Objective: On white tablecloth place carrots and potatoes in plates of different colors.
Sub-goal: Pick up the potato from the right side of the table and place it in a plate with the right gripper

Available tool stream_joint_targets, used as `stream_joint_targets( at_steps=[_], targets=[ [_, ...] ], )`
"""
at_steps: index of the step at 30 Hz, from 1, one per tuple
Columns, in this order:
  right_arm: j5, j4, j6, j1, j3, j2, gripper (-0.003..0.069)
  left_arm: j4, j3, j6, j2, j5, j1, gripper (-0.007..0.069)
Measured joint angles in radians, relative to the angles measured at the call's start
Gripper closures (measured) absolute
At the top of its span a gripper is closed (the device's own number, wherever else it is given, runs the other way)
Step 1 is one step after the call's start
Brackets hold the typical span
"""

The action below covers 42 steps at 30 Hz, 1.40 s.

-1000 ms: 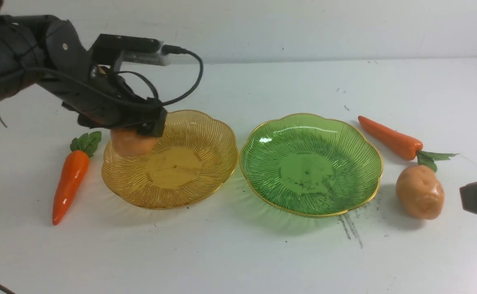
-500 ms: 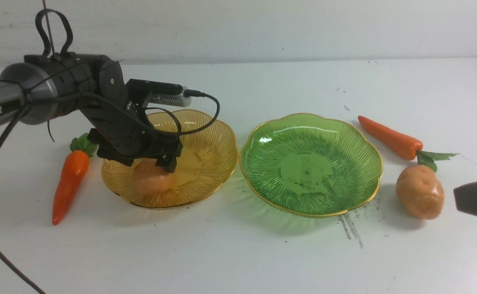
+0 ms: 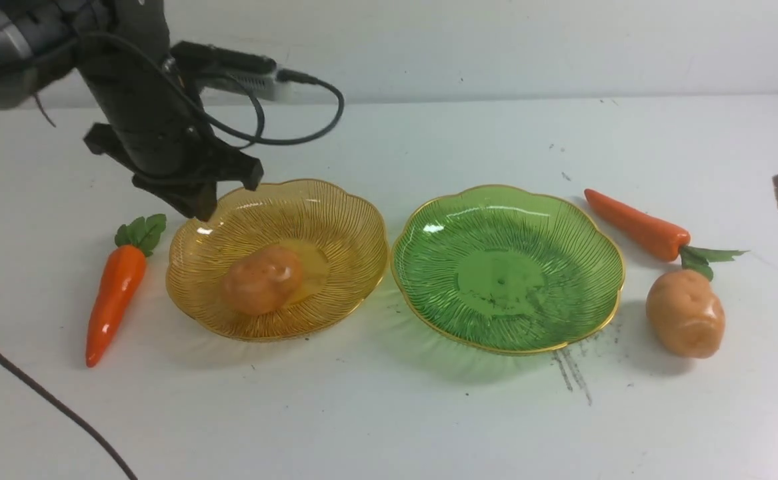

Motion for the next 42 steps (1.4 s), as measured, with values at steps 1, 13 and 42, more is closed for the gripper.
stream_joint_targets(
  at_steps=[1,13,42],
  targets=[
    [0.000,0.001,0.000,-0.016,-0.008,0.027,0.0649,-0.005,0.017,-0.002,-0.037,0.005,0.000,0.0611],
    [-0.139,0.199,-0.091,-0.226,-0.014,0.344,0.0265,-0.133,0.398,0.038,-0.446,0.016,-0.004,0.0628],
    [-0.133,0.332,-0.221,-0.226,-0.141,0.731,0.0061,-0.107,0.617,0.031,-0.661,0.022,-0.004,0.0628]
  ],
)
